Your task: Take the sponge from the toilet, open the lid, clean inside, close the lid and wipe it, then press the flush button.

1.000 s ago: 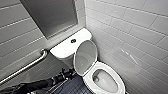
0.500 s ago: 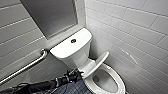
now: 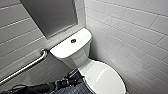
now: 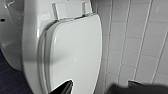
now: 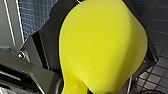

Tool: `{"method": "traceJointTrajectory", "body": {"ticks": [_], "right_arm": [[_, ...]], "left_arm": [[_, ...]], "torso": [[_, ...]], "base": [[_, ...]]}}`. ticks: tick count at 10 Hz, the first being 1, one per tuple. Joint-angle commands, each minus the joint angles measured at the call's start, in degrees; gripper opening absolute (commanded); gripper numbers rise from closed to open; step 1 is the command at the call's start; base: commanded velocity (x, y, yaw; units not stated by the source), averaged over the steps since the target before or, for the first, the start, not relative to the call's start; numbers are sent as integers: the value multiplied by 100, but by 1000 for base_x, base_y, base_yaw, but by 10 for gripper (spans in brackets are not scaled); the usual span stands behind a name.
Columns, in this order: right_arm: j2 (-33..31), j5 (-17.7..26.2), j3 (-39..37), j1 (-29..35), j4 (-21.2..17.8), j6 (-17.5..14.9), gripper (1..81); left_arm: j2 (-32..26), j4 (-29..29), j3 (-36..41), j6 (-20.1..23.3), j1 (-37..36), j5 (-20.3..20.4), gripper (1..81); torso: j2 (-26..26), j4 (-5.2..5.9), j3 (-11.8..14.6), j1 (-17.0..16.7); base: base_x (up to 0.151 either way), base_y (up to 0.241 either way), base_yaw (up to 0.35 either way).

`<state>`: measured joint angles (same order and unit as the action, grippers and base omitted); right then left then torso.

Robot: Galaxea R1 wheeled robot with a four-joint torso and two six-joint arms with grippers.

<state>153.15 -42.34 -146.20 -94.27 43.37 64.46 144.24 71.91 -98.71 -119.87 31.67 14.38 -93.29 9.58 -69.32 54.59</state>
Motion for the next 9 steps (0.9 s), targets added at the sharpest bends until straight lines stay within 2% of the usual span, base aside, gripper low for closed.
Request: {"method": "traceJointTrajectory", "body": {"ticks": [1, 3, 5, 8, 9], "right_arm": [[-63, 191, -169, -140, 233, 22, 10], [190, 461, -712, -97, 242, 14, 10], [542, 551, -1260, -114, 242, 22, 10], [754, 770, -1392, -176, 190, 22, 10], [807, 737, -1436, -281, -47, -91, 10]], "left_arm": [[-1464, 2446, 1124, -18, 963, 152, 811], [-1854, 3412, 986, -10, 2027, 135, 811], [-1829, 4241, 715, -1, 2845, 144, 811], [-1521, 4375, 80, 43, 3525, 205, 811], [-1442, 4375, -8, 60, 3692, 223, 811]], "torso": [[0, 0, 0, 0], [0, 0, 0, 0], [0, 0, 0, 0], [-2, 0, 0, 0], [-2, 0, 0, 0]], "base": [[0, 0, 0], [0, 0, 0], [0, 0, 0], [0, 0, 0], [0, 0, 0]]}}
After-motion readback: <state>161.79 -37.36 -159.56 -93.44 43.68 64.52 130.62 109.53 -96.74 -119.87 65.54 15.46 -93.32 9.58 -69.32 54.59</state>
